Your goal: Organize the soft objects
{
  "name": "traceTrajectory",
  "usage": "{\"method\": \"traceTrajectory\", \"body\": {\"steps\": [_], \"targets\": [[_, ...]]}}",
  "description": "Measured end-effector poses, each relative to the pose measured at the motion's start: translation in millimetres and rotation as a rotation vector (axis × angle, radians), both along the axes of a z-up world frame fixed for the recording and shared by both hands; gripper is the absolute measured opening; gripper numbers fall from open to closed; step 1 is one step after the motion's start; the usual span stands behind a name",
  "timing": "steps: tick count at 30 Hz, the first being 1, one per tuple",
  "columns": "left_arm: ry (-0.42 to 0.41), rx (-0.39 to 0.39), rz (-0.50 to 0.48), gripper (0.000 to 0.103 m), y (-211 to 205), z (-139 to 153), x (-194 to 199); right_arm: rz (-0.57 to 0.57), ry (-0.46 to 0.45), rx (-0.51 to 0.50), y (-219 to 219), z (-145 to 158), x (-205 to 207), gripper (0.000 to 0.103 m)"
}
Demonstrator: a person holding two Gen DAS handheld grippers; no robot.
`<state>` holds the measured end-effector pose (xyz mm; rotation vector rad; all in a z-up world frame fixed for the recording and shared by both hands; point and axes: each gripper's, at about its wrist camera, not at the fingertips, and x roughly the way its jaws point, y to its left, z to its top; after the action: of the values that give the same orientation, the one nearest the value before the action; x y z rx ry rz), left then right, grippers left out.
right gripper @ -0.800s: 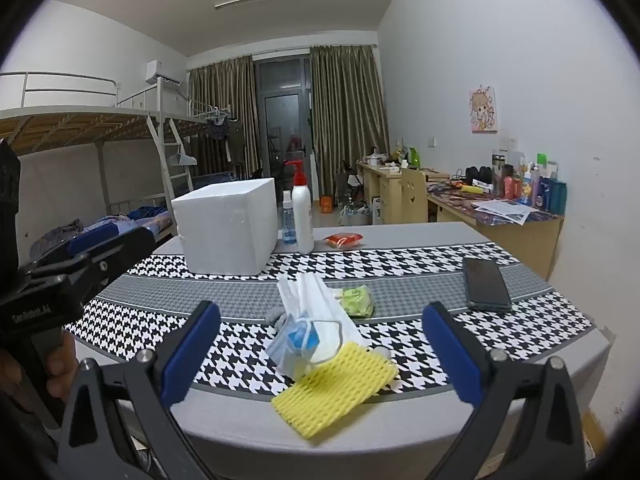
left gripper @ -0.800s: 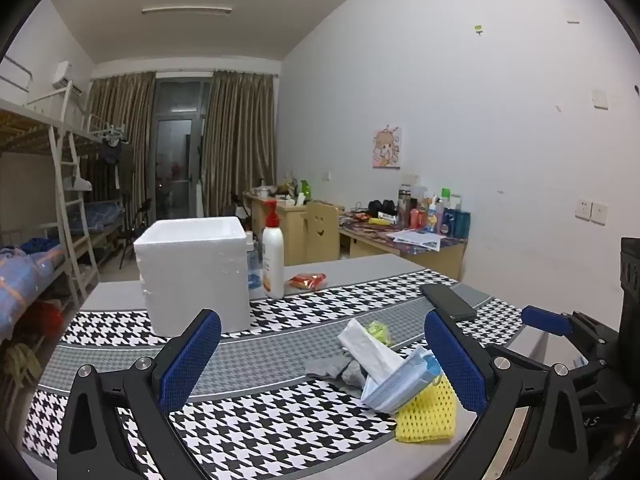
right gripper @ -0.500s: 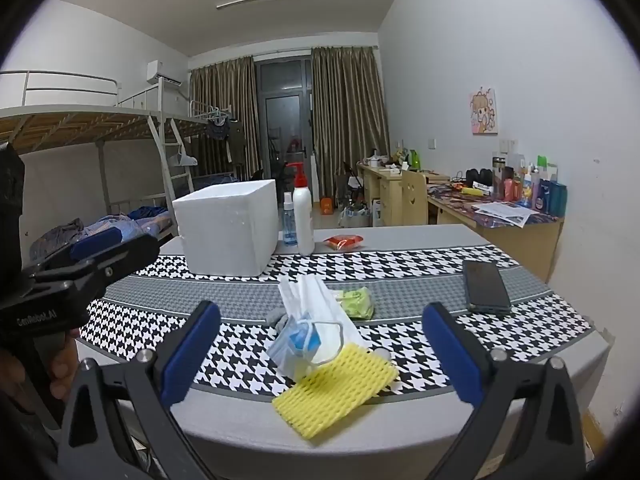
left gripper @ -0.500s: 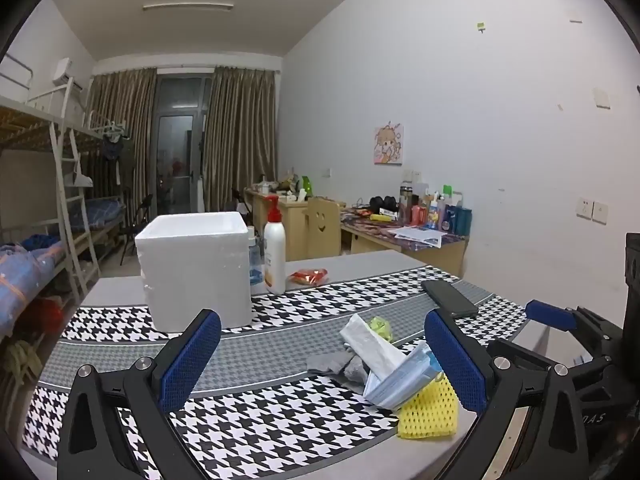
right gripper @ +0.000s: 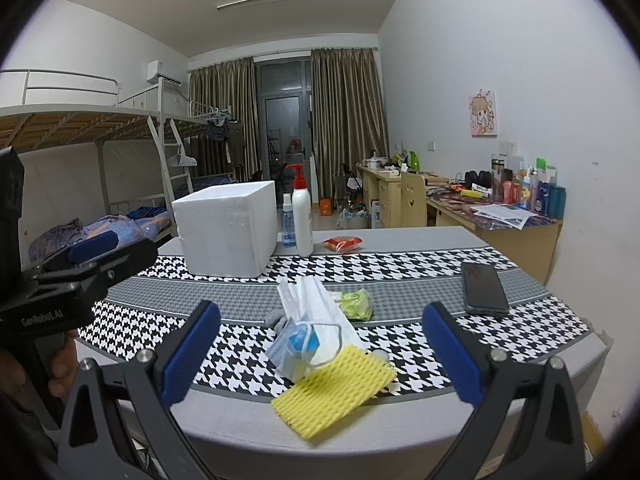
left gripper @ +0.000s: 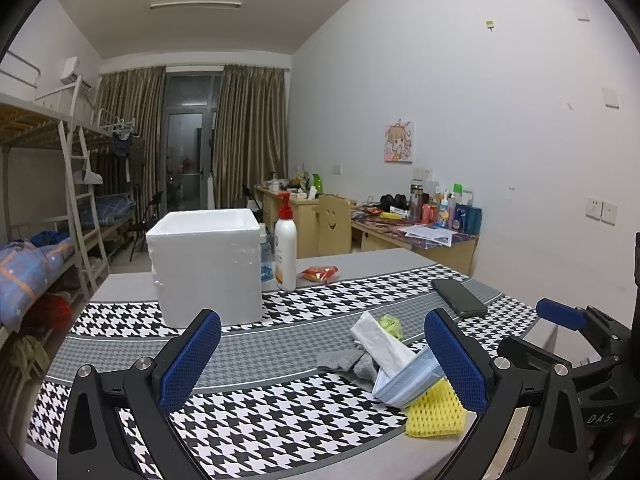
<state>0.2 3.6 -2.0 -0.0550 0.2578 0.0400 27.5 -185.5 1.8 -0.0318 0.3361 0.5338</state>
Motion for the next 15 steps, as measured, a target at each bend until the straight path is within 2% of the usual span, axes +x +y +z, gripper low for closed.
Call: {"method": "traceTrajectory", "body": {"steps": [15], "targets": [[0.02,0.003,0.024,0.102,4.0,-1.9,3.6,-0.006,-0.008,0.004,-2.2,-0.4,-1.3,0.102]]}}
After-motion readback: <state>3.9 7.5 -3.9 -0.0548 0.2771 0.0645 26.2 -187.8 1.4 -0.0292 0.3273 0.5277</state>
